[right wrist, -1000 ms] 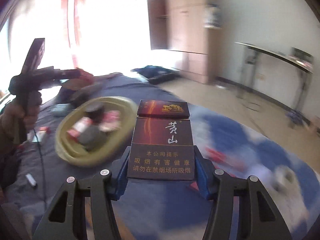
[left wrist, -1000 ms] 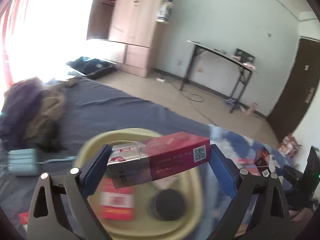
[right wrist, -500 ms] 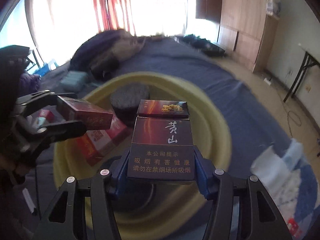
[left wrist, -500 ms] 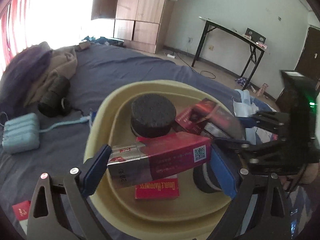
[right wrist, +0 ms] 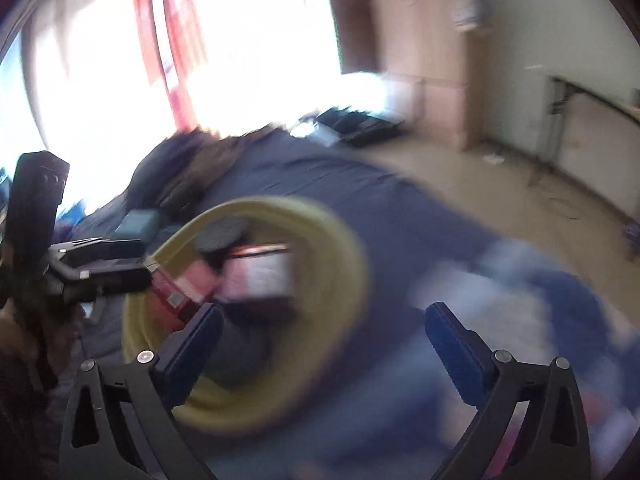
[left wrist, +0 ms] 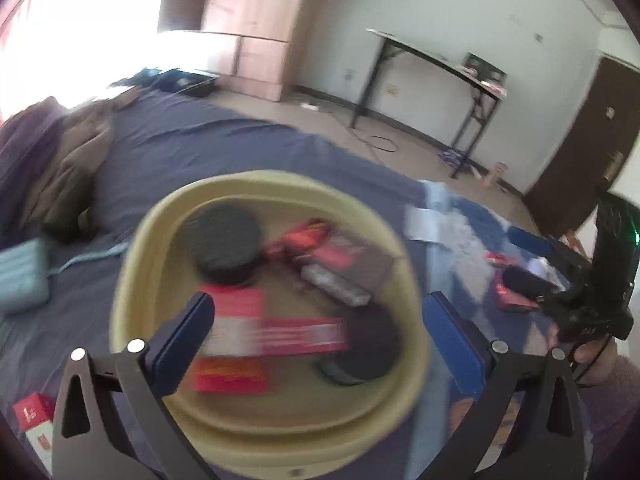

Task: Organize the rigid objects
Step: 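Drop both boxes into the yellow basin and open both tools, then grasp a large red box with the left tool while the right grasps the white device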

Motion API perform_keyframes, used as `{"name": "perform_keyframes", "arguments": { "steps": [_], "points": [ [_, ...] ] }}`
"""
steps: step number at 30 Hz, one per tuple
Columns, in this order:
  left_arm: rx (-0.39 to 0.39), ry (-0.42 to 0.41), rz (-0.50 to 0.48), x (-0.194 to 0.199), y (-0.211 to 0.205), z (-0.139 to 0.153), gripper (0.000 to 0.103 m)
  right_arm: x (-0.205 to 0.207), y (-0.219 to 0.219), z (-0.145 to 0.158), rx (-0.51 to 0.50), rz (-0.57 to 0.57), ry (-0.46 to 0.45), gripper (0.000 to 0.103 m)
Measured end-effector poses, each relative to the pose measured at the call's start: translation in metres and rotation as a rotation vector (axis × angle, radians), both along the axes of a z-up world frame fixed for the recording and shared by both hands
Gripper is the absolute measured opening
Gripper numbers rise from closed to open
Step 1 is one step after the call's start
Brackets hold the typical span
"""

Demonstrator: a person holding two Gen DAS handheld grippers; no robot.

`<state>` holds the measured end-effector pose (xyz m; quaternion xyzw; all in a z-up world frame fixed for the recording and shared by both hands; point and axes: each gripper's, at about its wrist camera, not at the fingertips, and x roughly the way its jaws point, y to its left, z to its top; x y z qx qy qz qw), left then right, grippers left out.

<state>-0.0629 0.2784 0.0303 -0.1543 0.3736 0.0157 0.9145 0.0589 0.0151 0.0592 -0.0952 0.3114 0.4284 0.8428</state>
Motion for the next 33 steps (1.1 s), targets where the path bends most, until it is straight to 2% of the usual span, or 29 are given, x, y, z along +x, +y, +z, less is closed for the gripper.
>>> {"name": "perform_keyframes", "arguments": {
  "steps": [2,3,5,9,10,14,16,19,25,29,33],
  "points": [
    [-0.015,-0.003,-0.041,0.013,-0.021,0.006,0.103,-0.002,-0.059,0.005,0.009,-0.118,-0.017,0.103],
    [-0.012,0.005,-0.071,0.023,-0.036,0.008,0.103,0.0,-0.102,0.006,0.0,-0.221,-0.027,0.103],
    [-0.001,0.019,-0.133,0.042,-0.07,0.009,0.103,0.0,-0.161,0.004,-0.01,-0.356,-0.026,0.103],
    [-0.016,0.08,-0.252,0.079,-0.141,0.001,0.103,-0.002,-0.276,-0.014,-0.018,-0.622,0.053,0.103],
    [-0.022,0.091,-0.274,0.085,-0.155,-0.001,0.103,-0.003,-0.292,-0.02,-0.014,-0.648,0.078,0.103],
    [-0.012,0.133,-0.385,0.115,-0.231,-0.022,0.103,-0.002,-0.301,-0.037,-0.024,-0.653,0.089,0.103],
    [0.054,0.179,-0.451,0.128,-0.273,-0.038,0.103,0.005,-0.296,-0.041,-0.042,-0.616,0.054,0.103],
    [0.134,0.19,-0.475,0.136,-0.307,-0.052,0.103,0.027,-0.275,-0.051,-0.055,-0.585,0.046,0.103],
    [0.246,0.152,-0.403,0.141,-0.319,-0.064,0.103,0.073,-0.264,-0.069,-0.032,-0.627,0.043,0.103],
    [0.293,0.115,-0.425,0.143,-0.322,-0.066,0.103,0.096,-0.253,-0.082,-0.059,-0.631,0.055,0.102],
    [0.325,0.135,-0.372,0.153,-0.314,-0.071,0.103,0.11,-0.249,-0.088,-0.065,-0.627,0.069,0.096]
  ]
}}
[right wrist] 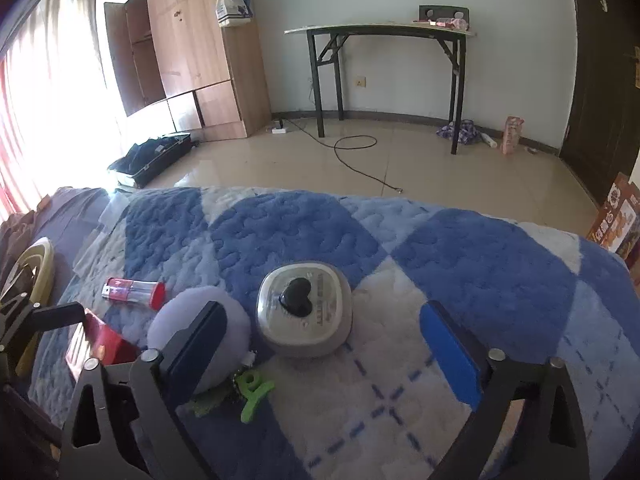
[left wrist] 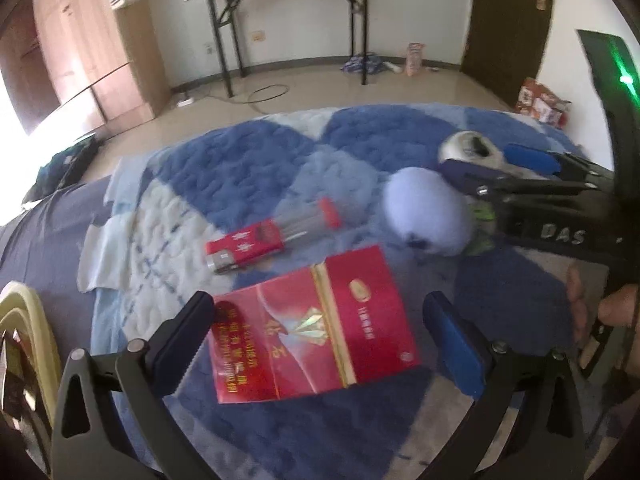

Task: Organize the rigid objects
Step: 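Grasp a large red box with the left tool while the right grasps the white device, then release the red box and white device into the yellow basin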

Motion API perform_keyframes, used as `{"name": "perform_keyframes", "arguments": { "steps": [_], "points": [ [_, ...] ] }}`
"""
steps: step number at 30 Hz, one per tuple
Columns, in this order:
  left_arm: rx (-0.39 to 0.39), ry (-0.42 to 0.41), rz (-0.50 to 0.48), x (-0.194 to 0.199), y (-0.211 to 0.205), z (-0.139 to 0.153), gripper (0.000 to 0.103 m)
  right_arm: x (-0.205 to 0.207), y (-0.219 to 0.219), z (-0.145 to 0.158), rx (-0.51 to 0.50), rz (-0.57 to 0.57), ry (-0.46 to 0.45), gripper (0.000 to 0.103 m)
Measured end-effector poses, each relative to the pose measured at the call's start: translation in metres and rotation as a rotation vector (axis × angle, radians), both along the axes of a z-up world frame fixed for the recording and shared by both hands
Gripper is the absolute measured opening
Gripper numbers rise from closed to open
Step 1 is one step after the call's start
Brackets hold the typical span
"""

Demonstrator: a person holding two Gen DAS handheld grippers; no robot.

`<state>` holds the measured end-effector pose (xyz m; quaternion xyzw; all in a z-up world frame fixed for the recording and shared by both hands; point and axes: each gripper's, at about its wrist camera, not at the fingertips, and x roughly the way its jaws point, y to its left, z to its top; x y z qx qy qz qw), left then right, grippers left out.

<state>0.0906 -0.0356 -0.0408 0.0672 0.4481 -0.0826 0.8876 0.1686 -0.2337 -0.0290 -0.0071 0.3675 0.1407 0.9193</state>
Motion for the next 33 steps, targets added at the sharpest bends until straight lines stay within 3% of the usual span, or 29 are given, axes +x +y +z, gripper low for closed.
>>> {"name": "perform_keyframes", "arguments": {
  "steps": [4,6,12,15,16,17,19,21,24,28,33],
  "points": [
    [-0.069,0.094,0.031,0.002,0.021,-0.001,0.103,0.006,0.0,-0.002,0.005,-0.006,-0.001,0.094],
    [-0.083,0.099,0.034,0.0,0.024,0.0,0.103,0.006,0.0,-0.003,0.003,-0.013,-0.003,0.094],
    [-0.042,0.115,0.0,-0.002,0.004,-0.011,0.103,0.009,-0.006,-0.004,0.019,-0.036,0.007,0.09],
    [-0.045,0.103,-0.025,-0.003,0.0,-0.015,0.103,0.013,-0.001,-0.006,-0.016,-0.025,0.017,0.081],
    [-0.073,0.106,-0.034,-0.003,0.003,-0.015,0.102,0.015,0.001,-0.006,-0.027,-0.015,0.017,0.075],
    [-0.105,0.112,-0.043,-0.001,0.006,-0.016,0.092,0.016,0.003,-0.006,-0.037,-0.003,0.015,0.071],
    [-0.133,0.105,-0.048,0.001,0.01,-0.013,0.089,0.017,0.007,-0.007,-0.046,0.021,0.013,0.052],
    [-0.158,0.11,-0.061,0.001,0.015,-0.009,0.089,0.015,0.01,-0.006,-0.042,0.049,0.006,0.048],
    [-0.173,0.081,-0.07,-0.007,0.027,0.005,0.089,0.01,0.007,-0.004,-0.041,0.057,-0.003,0.047],
    [-0.226,0.015,-0.064,-0.036,0.064,0.045,0.089,-0.011,-0.002,0.016,-0.01,0.074,-0.051,0.047],
    [-0.188,-0.115,0.099,-0.104,0.166,0.099,0.089,-0.056,0.029,0.06,0.038,0.228,-0.107,0.047]
  ]
}}
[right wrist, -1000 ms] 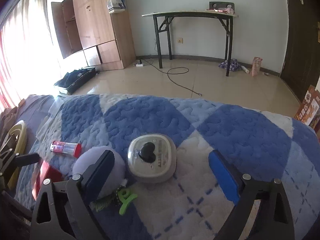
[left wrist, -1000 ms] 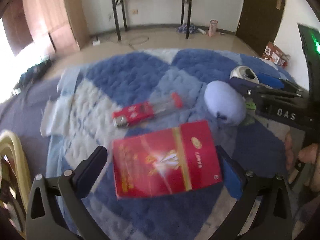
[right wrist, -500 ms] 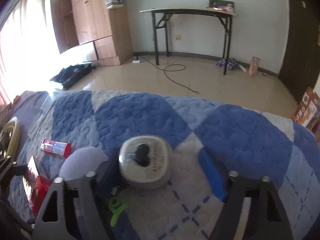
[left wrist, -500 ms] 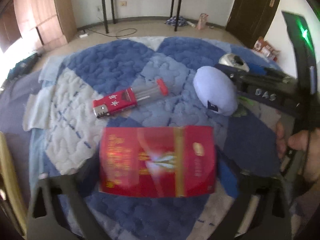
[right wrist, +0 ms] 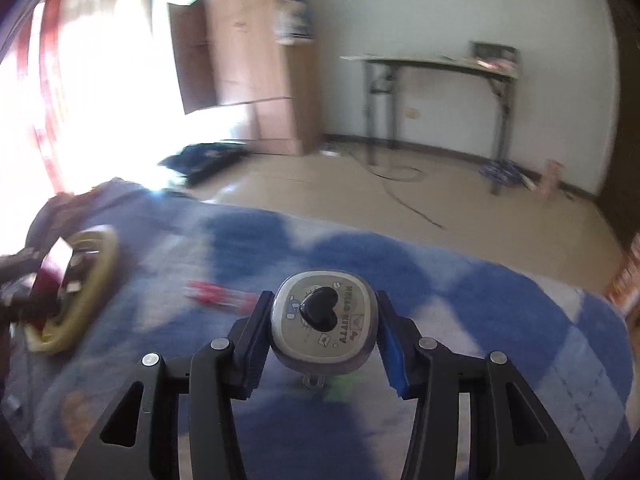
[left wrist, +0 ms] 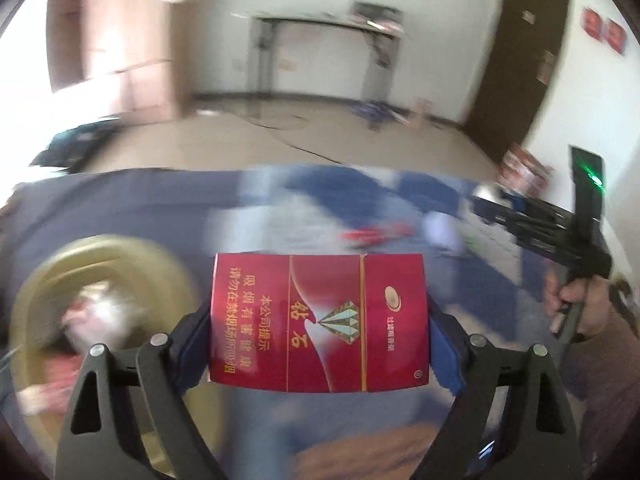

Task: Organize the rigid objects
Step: 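Release the red box and white device into the yellow basin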

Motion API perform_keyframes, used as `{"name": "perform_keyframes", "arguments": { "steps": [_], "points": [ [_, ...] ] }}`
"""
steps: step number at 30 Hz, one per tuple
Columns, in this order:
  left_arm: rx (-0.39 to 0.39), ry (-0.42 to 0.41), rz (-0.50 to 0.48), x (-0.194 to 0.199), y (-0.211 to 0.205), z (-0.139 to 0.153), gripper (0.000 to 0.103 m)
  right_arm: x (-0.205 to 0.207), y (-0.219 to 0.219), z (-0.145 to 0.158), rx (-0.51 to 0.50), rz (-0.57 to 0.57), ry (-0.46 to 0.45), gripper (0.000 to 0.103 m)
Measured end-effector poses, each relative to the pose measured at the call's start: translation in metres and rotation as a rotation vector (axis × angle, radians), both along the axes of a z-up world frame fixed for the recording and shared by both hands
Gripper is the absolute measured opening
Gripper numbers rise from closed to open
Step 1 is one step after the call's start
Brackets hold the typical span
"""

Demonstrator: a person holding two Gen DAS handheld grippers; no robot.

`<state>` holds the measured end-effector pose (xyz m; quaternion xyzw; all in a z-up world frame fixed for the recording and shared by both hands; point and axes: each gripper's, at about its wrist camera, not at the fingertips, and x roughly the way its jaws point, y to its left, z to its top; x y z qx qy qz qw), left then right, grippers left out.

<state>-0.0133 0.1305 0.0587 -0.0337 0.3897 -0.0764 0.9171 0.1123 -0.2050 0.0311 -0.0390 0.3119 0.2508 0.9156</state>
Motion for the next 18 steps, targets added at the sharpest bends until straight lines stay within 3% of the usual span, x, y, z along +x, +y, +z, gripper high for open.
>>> {"name": "perform_keyframes", "arguments": {
  "steps": [5,8,11,14,18],
  "points": [
    [0.034,0.021,0.282,-0.062,0.118,0.008,0.089,-0.026,0.099,0.017,0.093,0.285,0.087,0.047],
    [-0.018,0.05,0.364,-0.075,0.159,-0.005,0.089,-0.042,0.17,0.011,0.073,0.429,0.131,0.047],
    [-0.063,0.037,0.386,-0.061,0.187,-0.011,0.089,-0.07,0.234,-0.005,-0.013,0.564,0.166,0.047],
    [-0.014,0.013,0.384,-0.025,0.198,-0.012,0.089,-0.09,0.272,-0.018,-0.072,0.638,0.196,0.047],
    [0.007,0.097,0.379,0.014,0.207,-0.033,0.089,-0.111,0.308,-0.012,-0.124,0.708,0.12,0.047]
  ]
}}
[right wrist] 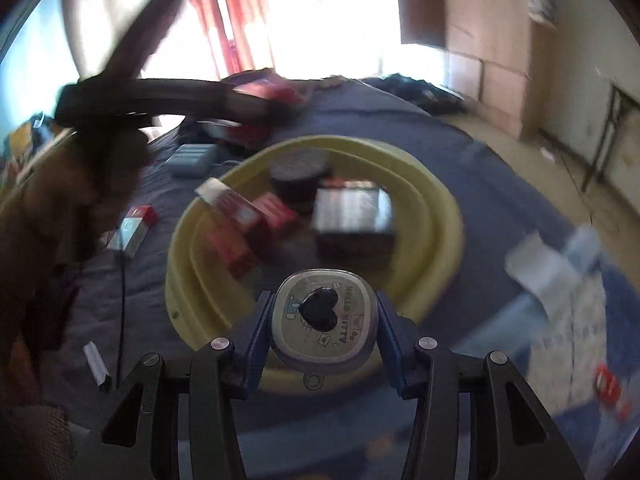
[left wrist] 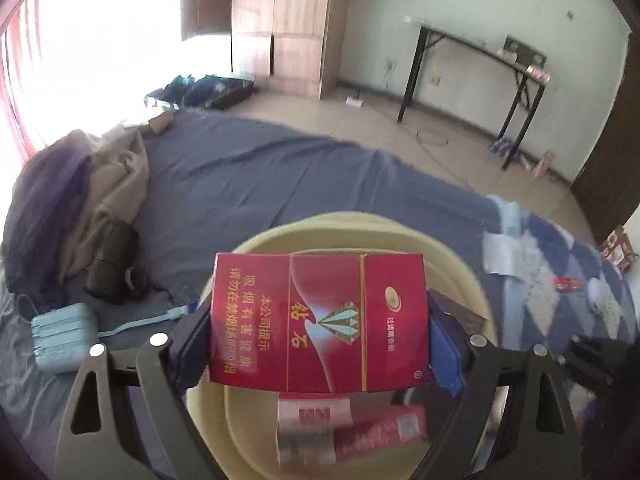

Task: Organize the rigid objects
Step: 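Release the red box and white device into the yellow basin, then grasp the red lighter with the left tool while the right grasps the white puff ball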

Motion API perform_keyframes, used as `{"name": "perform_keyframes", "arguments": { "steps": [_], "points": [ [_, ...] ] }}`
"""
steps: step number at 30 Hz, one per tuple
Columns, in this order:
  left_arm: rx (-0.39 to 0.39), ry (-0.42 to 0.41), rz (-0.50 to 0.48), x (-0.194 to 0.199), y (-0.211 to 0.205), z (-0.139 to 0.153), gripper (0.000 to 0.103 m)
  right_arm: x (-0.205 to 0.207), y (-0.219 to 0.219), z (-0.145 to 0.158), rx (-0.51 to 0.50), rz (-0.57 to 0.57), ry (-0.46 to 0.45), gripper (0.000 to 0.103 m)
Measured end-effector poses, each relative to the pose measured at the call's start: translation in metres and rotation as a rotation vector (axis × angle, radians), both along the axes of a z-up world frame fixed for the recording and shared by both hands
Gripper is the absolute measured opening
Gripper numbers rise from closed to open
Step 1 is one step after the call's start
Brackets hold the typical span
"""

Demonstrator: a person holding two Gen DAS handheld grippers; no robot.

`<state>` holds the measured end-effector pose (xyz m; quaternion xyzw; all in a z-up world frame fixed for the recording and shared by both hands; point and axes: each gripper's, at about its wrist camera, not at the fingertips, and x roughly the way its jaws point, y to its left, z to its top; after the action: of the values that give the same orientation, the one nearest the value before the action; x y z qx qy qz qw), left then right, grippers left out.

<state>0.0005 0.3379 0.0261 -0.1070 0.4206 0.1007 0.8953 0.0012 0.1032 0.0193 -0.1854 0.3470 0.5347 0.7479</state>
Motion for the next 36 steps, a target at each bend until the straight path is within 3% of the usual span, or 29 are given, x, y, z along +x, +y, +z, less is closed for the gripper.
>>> {"name": "perform_keyframes", "arguments": {
  "steps": [7,11,12,14,15,18,22,24,29,33,36],
  "points": [
    [0.001,0.045,0.006,0.016,0.004,-0.018,0.089,-0.012,0.047,-0.018,-0.066,0.057,-0.062,0.047],
    [-0.033,0.076,0.019,0.021,0.011,-0.031,0.09,-0.008,0.05,-0.022,-0.028,0.037,-0.061,0.048],
    [-0.04,0.086,0.024,0.023,0.013,-0.034,0.091,-0.006,0.047,-0.023,-0.013,0.026,-0.044,0.051],
    [-0.054,0.108,0.04,0.027,0.017,-0.036,0.092,-0.005,0.045,-0.026,0.015,0.016,-0.014,0.072],
    [-0.072,0.1,0.051,0.025,0.018,-0.032,0.093,-0.003,0.042,-0.025,0.034,0.014,0.0,0.089],
    [-0.11,0.061,0.028,0.017,0.013,-0.014,0.103,-0.001,0.022,-0.014,0.113,-0.015,0.003,0.099],
    [-0.061,0.098,-0.018,0.013,-0.009,0.002,0.103,0.002,-0.038,0.01,0.214,-0.084,-0.001,0.103],
    [-0.076,0.074,-0.029,0.009,-0.02,0.01,0.103,0.007,-0.079,0.019,0.232,-0.155,-0.017,0.103],
    [-0.151,0.016,-0.111,0.011,-0.076,0.028,0.103,0.036,-0.212,0.036,0.243,-0.463,-0.065,0.103],
    [-0.165,0.025,-0.227,0.036,-0.143,0.035,0.103,0.055,-0.299,0.028,0.238,-0.705,-0.059,0.103],
    [-0.158,0.047,-0.295,0.062,-0.194,0.029,0.103,0.063,-0.333,0.001,0.212,-0.775,-0.009,0.103]
  ]
}}
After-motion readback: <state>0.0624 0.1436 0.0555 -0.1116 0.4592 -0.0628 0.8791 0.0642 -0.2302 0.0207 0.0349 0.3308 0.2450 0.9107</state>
